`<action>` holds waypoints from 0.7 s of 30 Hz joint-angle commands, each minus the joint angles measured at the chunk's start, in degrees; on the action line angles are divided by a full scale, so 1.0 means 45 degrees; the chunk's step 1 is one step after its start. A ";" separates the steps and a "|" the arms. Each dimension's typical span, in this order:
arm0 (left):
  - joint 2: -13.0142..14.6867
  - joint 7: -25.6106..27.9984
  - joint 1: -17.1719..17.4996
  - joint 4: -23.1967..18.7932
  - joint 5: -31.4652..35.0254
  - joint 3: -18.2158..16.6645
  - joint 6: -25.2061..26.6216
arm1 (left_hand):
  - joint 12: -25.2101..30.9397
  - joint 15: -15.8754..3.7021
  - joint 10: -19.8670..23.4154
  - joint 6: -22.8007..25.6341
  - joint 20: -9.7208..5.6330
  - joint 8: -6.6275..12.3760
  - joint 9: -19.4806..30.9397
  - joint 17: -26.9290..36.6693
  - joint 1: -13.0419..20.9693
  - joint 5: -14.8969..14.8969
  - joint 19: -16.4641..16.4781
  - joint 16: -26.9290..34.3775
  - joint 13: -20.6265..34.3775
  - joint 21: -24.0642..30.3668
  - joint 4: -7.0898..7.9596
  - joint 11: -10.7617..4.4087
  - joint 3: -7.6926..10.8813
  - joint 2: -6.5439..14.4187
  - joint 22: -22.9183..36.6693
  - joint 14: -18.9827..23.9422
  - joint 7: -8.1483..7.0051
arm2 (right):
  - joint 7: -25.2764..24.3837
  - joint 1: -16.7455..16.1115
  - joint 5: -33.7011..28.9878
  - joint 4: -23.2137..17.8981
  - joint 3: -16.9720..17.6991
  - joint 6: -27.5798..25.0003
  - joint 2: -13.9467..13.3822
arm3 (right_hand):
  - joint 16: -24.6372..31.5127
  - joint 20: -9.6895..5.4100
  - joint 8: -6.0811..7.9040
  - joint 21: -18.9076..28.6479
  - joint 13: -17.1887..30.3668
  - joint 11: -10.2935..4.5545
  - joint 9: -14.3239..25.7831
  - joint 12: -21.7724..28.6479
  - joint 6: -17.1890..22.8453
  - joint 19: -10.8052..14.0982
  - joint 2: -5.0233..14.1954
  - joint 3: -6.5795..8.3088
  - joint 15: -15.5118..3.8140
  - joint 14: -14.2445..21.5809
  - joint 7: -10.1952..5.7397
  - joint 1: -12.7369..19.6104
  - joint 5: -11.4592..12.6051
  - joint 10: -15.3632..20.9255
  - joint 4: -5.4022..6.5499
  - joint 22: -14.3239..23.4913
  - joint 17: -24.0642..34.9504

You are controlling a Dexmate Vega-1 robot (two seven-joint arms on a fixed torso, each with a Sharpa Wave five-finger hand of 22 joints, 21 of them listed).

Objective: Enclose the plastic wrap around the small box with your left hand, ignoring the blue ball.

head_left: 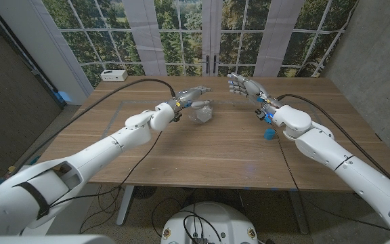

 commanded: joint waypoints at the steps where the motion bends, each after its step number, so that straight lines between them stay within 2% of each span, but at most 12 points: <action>1: -0.0100 -0.1366 -0.0696 0.0359 0.0251 0.0732 -0.0388 | -0.0026 -0.0172 -0.0762 -0.0610 -0.0017 -0.0022 0.0022 0.0030 -0.1051 0.0203 -0.0754 0.0014 -0.0063 -0.0195 0.0217 -0.0198 -0.0070 0.0034 -0.0035 -0.0992 0.0001 | -0.0128 -0.0176 -0.0041 -0.0183 0.0091 0.0114 -0.0029 | 0.0001 -0.0007 -0.0005 0.0076 0.0025 0.0086 0.0037 0.0048 0.0009 0.0071 -0.0118 -0.0002 -0.0013 0.0133 0.0054 -0.0081 0.0065 0.0071 0.0056 0.0041 0.0041; 4: -0.0087 -0.1307 -0.0675 0.0175 0.0708 0.0900 -0.0260 | -0.0027 -0.0104 -0.1023 -0.0864 -0.0030 -0.0040 0.0019 0.0040 -0.1456 0.0247 -0.1097 0.0037 -0.0077 -0.0263 0.0252 -0.0181 -0.0123 0.0049 -0.0039 -0.1266 0.0029 | -0.0155 -0.0245 -0.0026 -0.0256 0.0119 0.0063 -0.0080 | -0.0003 -0.0018 -0.0003 0.0074 0.0025 0.0079 0.0037 0.0046 0.0016 0.0069 -0.0135 -0.0020 -0.0015 0.0130 0.0049 -0.0112 0.0067 0.0070 0.0073 0.0040 0.0042; 6: -0.0078 -0.1718 -0.0834 0.0167 0.0936 0.1106 -0.0261 | -0.0020 -0.0079 -0.1205 -0.0978 -0.0073 -0.0019 0.0017 0.0047 -0.1762 0.0283 -0.1340 0.0055 -0.0084 -0.0295 0.0270 -0.0223 -0.0164 0.0055 -0.0040 -0.1447 0.0004 | -0.0212 -0.0307 -0.0034 -0.0282 0.0137 0.0073 -0.0084 | -0.0005 -0.0029 -0.0003 0.0069 0.0024 0.0069 0.0037 0.0043 0.0019 0.0059 -0.0142 -0.0030 -0.0024 0.0127 0.0044 -0.0131 0.0068 0.0065 0.0085 0.0040 0.0042; 8: -0.0147 -0.2314 -0.0963 0.0098 0.1310 0.1363 0.0204 | -0.0034 -0.0078 -0.1552 -0.1408 -0.0106 -0.0076 0.0014 0.0055 -0.2231 0.0337 -0.1568 0.0059 -0.0093 -0.0284 0.0295 -0.0258 -0.0235 0.0056 -0.0037 -0.1747 -0.0023 | -0.0249 -0.0335 -0.0040 -0.0280 0.0150 0.0081 -0.0080 | -0.0006 -0.0027 -0.0004 0.0072 0.0024 0.0065 0.0037 0.0040 0.0016 0.0067 -0.0148 -0.0037 -0.0012 0.0129 0.0052 -0.0148 0.0070 0.0060 0.0095 0.0040 0.0042; 9: -0.0148 -0.2342 -0.0962 0.0089 0.1320 0.1360 0.0221 | -0.0040 -0.0095 -0.1751 -0.1631 -0.0112 -0.0079 0.0013 0.0056 -0.2491 0.0370 -0.1685 0.0051 -0.0097 -0.0275 0.0294 -0.0243 -0.0268 0.0055 -0.0037 -0.1942 -0.0073 | -0.0252 -0.0336 -0.0042 -0.0282 0.0150 0.0079 -0.0079 | -0.0006 -0.0039 -0.0004 0.0073 0.0024 0.0063 0.0037 0.0041 0.0018 0.0071 -0.0150 -0.0039 -0.0013 0.0131 0.0049 -0.0152 0.0070 0.0063 0.0098 0.0040 0.0041; 10: -0.0173 -0.2854 -0.1121 0.0179 0.1225 0.1458 0.0164 | -0.0037 -0.0101 -0.1918 -0.1831 -0.0138 -0.0078 0.0011 0.0055 -0.2729 0.0400 -0.1798 0.0057 -0.0099 -0.0269 0.0290 -0.0193 -0.0300 0.0043 -0.0038 -0.2095 -0.0096 | -0.0175 -0.0326 -0.0009 -0.0248 0.0147 0.0130 -0.0077 | -0.0010 -0.0035 -0.0003 0.0069 0.0024 0.0069 0.0037 0.0041 0.0021 0.0062 -0.0153 -0.0044 -0.0018 0.0126 0.0042 -0.0165 0.0072 0.0064 0.0107 0.0040 0.0041; 11: -0.0192 -0.2656 -0.0956 0.0151 0.1127 0.1356 0.0251 | -0.0046 -0.0069 -0.2142 -0.2114 -0.0202 -0.0098 0.0011 0.0055 -0.2988 0.0435 -0.1982 0.0051 -0.0101 -0.0285 0.0289 -0.0251 -0.0334 0.0033 -0.0037 -0.2311 -0.0045 | -0.0225 -0.0321 -0.0044 -0.0290 0.0147 0.0059 -0.0097 | -0.0008 -0.0028 -0.0004 0.0070 0.0024 0.0074 0.0036 0.0041 0.0019 0.0066 -0.0156 -0.0047 -0.0012 0.0133 0.0047 -0.0172 0.0073 0.0065 0.0111 0.0040 0.0041; 13: -0.0232 -0.3208 -0.1110 0.0200 0.1081 0.1471 0.0324 | -0.0043 -0.0028 -0.2495 -0.2704 -0.0239 -0.0134 0.0013 0.0056 -0.3405 0.0495 -0.2237 0.0062 -0.0102 -0.0280 0.0292 -0.0198 -0.0380 0.0034 -0.0033 -0.2617 -0.0089 | -0.0154 -0.0300 -0.0008 -0.0186 0.0144 0.0175 -0.0047 | -0.0012 -0.0049 -0.0004 0.0064 0.0024 0.0057 0.0036 0.0039 0.0019 0.0052 -0.0158 -0.0050 -0.0031 0.0132 0.0043 -0.0183 0.0077 0.0062 0.0119 0.0040 0.0039; 17: -0.0220 -0.3310 -0.1036 0.0121 0.1197 0.1535 0.0520 | -0.0062 0.0007 -0.3286 -0.3538 -0.0313 -0.0106 0.0014 0.0051 -0.4178 0.0604 -0.2661 0.0065 -0.0098 -0.0263 0.0275 -0.0308 -0.0488 -0.0035 -0.0032 -0.3197 -0.0081 | -0.0124 -0.0261 -0.0035 -0.0171 0.0134 0.0167 -0.0056 | -0.0015 -0.0018 -0.0008 0.0068 0.0023 0.0093 0.0036 0.0042 0.0012 0.0066 -0.0163 -0.0053 -0.0003 0.0145 0.0059 -0.0198 0.0084 0.0076 0.0130 0.0039 0.0031; 18: -0.0191 -0.3306 -0.0994 -0.0056 0.1522 0.1623 0.0843 | -0.0051 0.0028 -0.3537 -0.3818 -0.0293 -0.0093 0.0014 0.0050 -0.4436 0.0646 -0.2852 0.0053 -0.0096 -0.0271 0.0273 -0.0338 -0.0525 -0.0050 -0.0032 -0.3440 -0.0091 | -0.0127 -0.0248 -0.0045 -0.0169 0.0128 0.0145 -0.0059 | -0.0018 -0.0022 -0.0009 0.0068 0.0023 0.0090 0.0036 0.0041 0.0010 0.0067 -0.0162 -0.0052 -0.0005 0.0142 0.0058 -0.0199 0.0086 0.0072 0.0132 0.0039 0.0030; 19: -0.0209 -0.3818 -0.1192 -0.0010 0.1688 0.1824 0.0917 | -0.0056 0.0042 -0.3658 -0.3945 -0.0289 -0.0096 0.0013 0.0050 -0.4546 0.0664 -0.2965 0.0046 -0.0096 -0.0286 0.0273 -0.0316 -0.0541 -0.0056 -0.0032 -0.3558 -0.0115 | -0.0139 -0.0239 -0.0074 -0.0155 0.0121 0.0153 -0.0055 | -0.0021 -0.0022 -0.0009 0.0069 0.0023 0.0092 0.0036 0.0042 0.0009 0.0070 -0.0164 -0.0053 -0.0007 0.0139 0.0055 -0.0202 0.0087 0.0076 0.0134 0.0039 0.0028; 21: -0.0246 -0.3801 -0.1158 0.0038 0.1827 0.1896 0.1044 | -0.0088 0.0132 -0.4236 -0.4431 -0.0242 -0.0087 0.0011 0.0048 -0.4992 0.0738 -0.3376 0.0013 -0.0096 -0.0318 0.0280 -0.0360 -0.0608 -0.0076 -0.0029 -0.4132 -0.0167 | -0.0087 -0.0222 -0.0011 -0.0127 0.0120 0.0150 -0.0034 | -0.0026 -0.0023 -0.0009 0.0066 0.0022 0.0110 0.0036 0.0042 0.0009 0.0064 -0.0163 -0.0052 -0.0009 0.0137 0.0050 -0.0210 0.0092 0.0079 0.0141 0.0039 0.0024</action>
